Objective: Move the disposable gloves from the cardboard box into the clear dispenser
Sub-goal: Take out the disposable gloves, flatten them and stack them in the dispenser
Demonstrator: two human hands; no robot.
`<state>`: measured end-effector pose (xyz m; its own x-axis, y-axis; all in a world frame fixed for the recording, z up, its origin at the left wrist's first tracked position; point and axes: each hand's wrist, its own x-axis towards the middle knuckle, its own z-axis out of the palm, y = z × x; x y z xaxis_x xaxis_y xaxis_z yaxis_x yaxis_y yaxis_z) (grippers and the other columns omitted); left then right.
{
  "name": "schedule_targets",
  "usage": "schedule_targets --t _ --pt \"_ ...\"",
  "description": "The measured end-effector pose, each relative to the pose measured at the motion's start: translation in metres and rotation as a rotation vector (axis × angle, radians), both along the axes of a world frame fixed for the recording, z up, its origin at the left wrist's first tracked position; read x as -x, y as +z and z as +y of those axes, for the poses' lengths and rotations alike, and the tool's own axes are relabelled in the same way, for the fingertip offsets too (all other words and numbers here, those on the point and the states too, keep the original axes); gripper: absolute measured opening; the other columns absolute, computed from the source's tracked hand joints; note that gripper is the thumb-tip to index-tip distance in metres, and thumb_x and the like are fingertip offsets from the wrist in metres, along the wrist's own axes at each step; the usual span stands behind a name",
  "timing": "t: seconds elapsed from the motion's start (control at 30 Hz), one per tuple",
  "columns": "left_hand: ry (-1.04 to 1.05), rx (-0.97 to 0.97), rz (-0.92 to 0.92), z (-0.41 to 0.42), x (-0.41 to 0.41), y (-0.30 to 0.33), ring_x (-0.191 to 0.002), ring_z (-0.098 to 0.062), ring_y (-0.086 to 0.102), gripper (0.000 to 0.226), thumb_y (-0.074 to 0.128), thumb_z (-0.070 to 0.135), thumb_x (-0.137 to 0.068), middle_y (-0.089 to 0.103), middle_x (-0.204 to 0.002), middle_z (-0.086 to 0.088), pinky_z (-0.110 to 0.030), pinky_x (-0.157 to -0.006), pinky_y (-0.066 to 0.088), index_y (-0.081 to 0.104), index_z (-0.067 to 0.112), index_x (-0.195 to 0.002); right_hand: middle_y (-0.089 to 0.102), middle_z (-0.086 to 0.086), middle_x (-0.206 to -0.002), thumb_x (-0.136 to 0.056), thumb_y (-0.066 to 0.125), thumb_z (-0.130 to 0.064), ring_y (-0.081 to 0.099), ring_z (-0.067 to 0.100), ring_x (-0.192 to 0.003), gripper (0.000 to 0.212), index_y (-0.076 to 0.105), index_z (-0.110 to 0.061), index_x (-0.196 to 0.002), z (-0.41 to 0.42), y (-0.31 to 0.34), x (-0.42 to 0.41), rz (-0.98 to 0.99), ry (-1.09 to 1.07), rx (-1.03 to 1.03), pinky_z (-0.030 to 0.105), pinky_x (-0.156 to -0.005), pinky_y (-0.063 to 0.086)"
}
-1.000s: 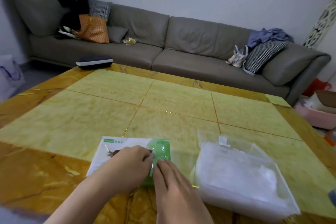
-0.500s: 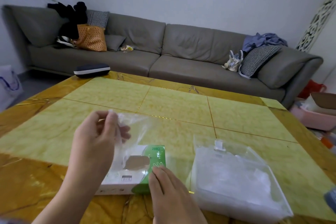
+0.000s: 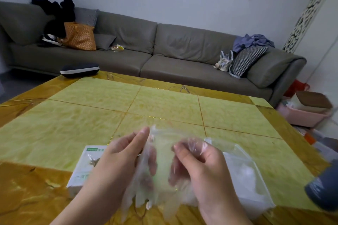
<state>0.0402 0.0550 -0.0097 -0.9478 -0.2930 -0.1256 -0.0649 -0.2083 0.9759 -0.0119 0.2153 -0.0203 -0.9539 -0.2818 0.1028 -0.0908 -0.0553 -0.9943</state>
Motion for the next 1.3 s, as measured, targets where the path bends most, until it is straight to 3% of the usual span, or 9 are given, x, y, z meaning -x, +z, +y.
schedule_targets --t 0.1,0.23,0.43,0.6,0.8,0.87,1.0,1.13,1.3 --pt "-0.186 0.094 -0.005 -0.002 -0.001 -0.005 -0.089 -0.033 0.076 0.05 0.08 0.06 -0.082 0.077 -0.095 -0.018 -0.043 -0.081 0.058 0.078 0.014 -0.099 0.059 0.019 -0.06 -0.101 0.066 -0.013 0.049 0.027 -0.04 0.024 0.063 -0.006 -0.079 0.005 -0.002 0.002 -0.02 -0.029 -0.011 0.029 -0.042 0.039" --pt "-0.142 0.049 -0.015 -0.004 0.005 -0.014 -0.052 -0.019 0.046 0.024 0.084 0.03 -0.085 0.052 -0.069 -0.01 -0.025 -0.045 0.037 0.071 0.01 -0.08 0.057 0.011 -0.059 -0.101 0.067 -0.015 0.042 0.02 -0.044 0.02 0.069 -0.009 -0.082 0.013 -0.004 0.007 -0.066 -0.091 0.011 0.024 -0.04 0.031" --pt "-0.071 -0.06 -0.011 -0.009 0.01 -0.012 -0.042 -0.016 0.036 0.018 0.071 0.021 -0.089 0.046 -0.061 -0.012 -0.023 -0.045 0.028 0.077 0.005 -0.091 0.059 0.008 -0.064 -0.103 0.064 -0.015 0.038 0.018 -0.045 0.017 0.071 -0.007 -0.09 0.032 0.002 0.018 -0.117 -0.117 0.061 0.018 -0.035 0.024" --pt "-0.179 0.118 -0.055 -0.023 0.008 -0.011 -0.065 -0.023 0.05 0.029 0.087 0.03 -0.078 0.063 -0.073 -0.011 -0.031 -0.061 0.036 0.081 0.012 -0.099 0.068 0.013 -0.073 -0.102 0.065 -0.016 0.049 0.021 -0.049 0.014 0.073 -0.004 -0.097 0.04 0.001 0.026 -0.067 -0.101 0.034 0.031 -0.045 0.04" --pt "-0.031 -0.05 -0.007 -0.025 0.011 -0.011 -0.06 -0.026 0.054 0.018 0.064 0.009 -0.095 0.067 -0.079 -0.019 -0.03 -0.048 0.051 0.077 0.0 -0.102 0.063 0.018 -0.07 -0.095 0.071 -0.003 0.059 0.028 -0.052 0.01 0.07 0.002 -0.087 0.044 -0.001 0.027 -0.16 0.076 -0.077 0.038 -0.053 0.049" --pt "-0.065 0.028 -0.026 -0.031 0.01 -0.01 -0.068 -0.03 0.063 0.017 0.064 0.007 -0.096 0.076 -0.091 -0.017 -0.035 -0.058 0.058 0.075 0.004 -0.108 0.059 0.015 -0.068 -0.096 0.069 -0.001 0.05 0.024 -0.046 0.014 0.068 0.002 -0.082 0.046 -0.002 0.029 -0.154 0.045 -0.069 0.032 -0.046 0.043" --pt "-0.283 0.489 -0.027 -0.031 0.003 -0.008 -0.096 -0.018 0.076 0.043 0.081 0.024 -0.08 0.077 -0.109 0.001 -0.038 -0.093 0.058 0.068 0.029 -0.121 0.061 0.013 -0.07 -0.096 0.072 -0.009 0.04 0.02 -0.043 0.014 0.067 -0.002 -0.085 0.041 -0.003 0.024 -0.161 0.065 -0.093 0.025 -0.041 0.032" --pt "-0.052 0.377 0.105 -0.017 0.008 -0.01 -0.066 -0.028 0.072 0.011 0.065 0.014 -0.098 0.075 -0.08 -0.015 -0.041 -0.065 0.06 0.075 0.01 -0.1 0.058 0.011 -0.067 -0.096 0.074 -0.014 0.037 0.018 -0.041 0.017 0.067 0.0 -0.089 0.036 -0.003 0.019 -0.176 0.162 -0.147 0.023 -0.039 0.027" --pt "0.168 0.187 0.114 -0.029 0.011 -0.011 -0.049 -0.024 0.052 0.025 0.06 0.02 -0.101 0.064 -0.067 -0.014 -0.029 -0.042 0.047 0.076 0.003 -0.093 0.056 0.013 -0.065 -0.091 0.079 -0.014 0.039 0.017 -0.042 0.017 0.07 0.0 -0.086 0.051 0.007 0.024 -0.132 0.193 -0.178 0.023 -0.036 0.029"
